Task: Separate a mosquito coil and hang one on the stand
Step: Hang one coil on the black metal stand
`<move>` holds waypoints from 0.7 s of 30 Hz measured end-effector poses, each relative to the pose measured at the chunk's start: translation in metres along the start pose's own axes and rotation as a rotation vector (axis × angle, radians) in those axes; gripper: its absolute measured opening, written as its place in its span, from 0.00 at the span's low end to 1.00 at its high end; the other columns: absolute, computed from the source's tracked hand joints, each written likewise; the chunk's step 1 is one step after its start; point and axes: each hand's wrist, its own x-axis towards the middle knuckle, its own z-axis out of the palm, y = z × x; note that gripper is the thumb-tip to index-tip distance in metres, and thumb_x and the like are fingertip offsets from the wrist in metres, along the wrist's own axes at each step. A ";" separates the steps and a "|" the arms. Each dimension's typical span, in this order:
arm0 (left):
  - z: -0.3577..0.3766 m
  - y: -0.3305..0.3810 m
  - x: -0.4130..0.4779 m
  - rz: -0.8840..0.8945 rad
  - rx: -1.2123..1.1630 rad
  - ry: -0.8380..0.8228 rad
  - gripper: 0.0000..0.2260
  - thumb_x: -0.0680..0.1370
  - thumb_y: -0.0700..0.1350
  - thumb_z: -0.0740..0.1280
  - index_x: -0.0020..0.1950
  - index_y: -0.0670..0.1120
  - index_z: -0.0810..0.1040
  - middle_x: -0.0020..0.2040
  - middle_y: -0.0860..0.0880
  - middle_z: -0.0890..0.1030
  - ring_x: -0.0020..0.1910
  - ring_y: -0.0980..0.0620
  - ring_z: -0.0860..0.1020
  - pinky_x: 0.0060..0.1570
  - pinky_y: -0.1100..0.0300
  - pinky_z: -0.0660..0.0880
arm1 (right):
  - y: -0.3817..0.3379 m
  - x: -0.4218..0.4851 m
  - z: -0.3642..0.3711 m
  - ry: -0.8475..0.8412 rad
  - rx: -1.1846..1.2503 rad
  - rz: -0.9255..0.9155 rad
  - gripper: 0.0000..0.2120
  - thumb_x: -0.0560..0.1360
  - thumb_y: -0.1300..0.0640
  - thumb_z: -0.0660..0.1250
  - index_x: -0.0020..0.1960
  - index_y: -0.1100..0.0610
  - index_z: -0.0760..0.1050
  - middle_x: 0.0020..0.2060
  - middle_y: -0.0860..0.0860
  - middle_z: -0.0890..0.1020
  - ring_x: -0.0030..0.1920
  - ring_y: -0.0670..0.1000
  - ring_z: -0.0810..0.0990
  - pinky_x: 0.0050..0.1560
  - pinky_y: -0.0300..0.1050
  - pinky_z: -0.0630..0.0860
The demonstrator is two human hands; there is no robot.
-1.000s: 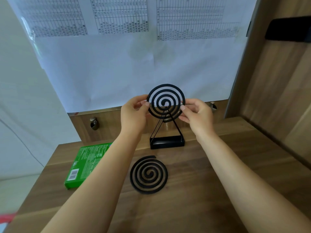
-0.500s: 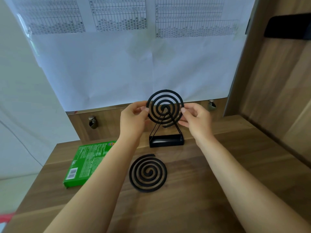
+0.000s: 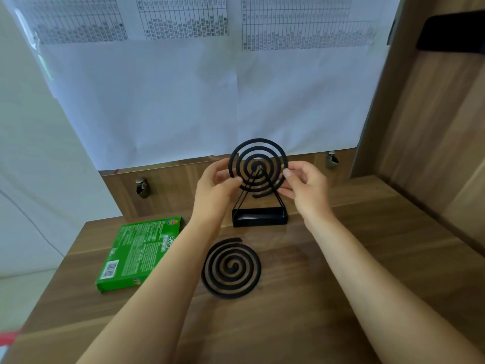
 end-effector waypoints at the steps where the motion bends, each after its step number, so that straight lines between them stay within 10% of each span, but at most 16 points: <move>1: 0.000 -0.003 0.000 0.000 0.012 -0.024 0.25 0.68 0.41 0.70 0.65 0.50 0.75 0.55 0.48 0.83 0.54 0.52 0.82 0.55 0.53 0.79 | 0.001 0.000 0.000 -0.003 0.002 0.001 0.07 0.80 0.63 0.63 0.56 0.56 0.76 0.50 0.56 0.83 0.50 0.52 0.84 0.47 0.43 0.83; 11: 0.003 -0.045 0.010 0.002 0.407 -0.143 0.30 0.71 0.30 0.71 0.68 0.51 0.71 0.61 0.52 0.78 0.63 0.54 0.74 0.48 0.71 0.68 | 0.007 -0.007 0.002 0.041 0.119 0.026 0.08 0.80 0.62 0.63 0.52 0.50 0.76 0.49 0.53 0.83 0.47 0.48 0.85 0.42 0.37 0.81; 21: 0.004 -0.066 0.014 0.164 0.580 -0.130 0.24 0.71 0.28 0.67 0.56 0.55 0.76 0.55 0.55 0.81 0.59 0.53 0.78 0.56 0.66 0.72 | 0.013 -0.007 0.006 0.042 0.124 0.025 0.10 0.80 0.61 0.64 0.49 0.47 0.77 0.49 0.52 0.83 0.48 0.49 0.84 0.41 0.36 0.81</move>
